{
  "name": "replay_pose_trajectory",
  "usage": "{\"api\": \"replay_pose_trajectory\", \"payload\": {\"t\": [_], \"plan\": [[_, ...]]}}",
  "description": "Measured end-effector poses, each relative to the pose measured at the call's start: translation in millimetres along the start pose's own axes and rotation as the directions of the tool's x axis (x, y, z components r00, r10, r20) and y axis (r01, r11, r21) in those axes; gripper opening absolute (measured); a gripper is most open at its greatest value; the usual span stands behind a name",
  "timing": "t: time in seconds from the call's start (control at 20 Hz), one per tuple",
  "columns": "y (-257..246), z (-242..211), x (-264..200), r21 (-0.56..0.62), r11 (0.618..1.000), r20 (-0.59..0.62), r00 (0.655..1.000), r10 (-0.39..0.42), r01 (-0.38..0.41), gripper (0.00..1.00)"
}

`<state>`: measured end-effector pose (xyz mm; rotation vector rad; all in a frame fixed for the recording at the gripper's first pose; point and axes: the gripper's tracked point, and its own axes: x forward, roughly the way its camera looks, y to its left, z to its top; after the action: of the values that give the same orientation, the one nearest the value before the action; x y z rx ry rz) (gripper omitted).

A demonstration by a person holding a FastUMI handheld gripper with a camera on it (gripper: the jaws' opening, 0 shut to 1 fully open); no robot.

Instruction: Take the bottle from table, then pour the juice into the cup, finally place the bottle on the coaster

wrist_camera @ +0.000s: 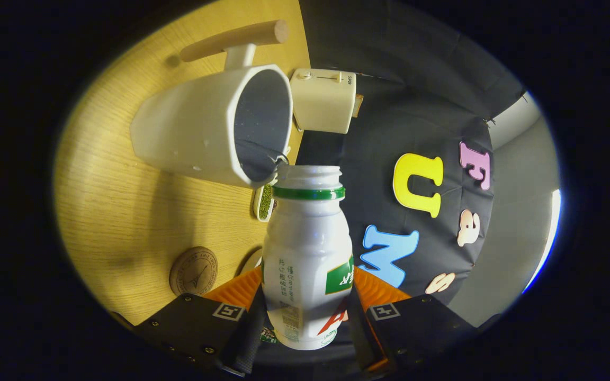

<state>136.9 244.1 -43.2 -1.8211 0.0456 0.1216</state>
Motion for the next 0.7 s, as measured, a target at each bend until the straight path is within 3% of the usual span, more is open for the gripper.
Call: {"api": "replay_pose_trajectory", "payload": {"t": [0.7], "plan": [[-3.2,2.5,0.4,-0.066,0.998,0.002,1.0,-0.017,0.017,0.7]]}}
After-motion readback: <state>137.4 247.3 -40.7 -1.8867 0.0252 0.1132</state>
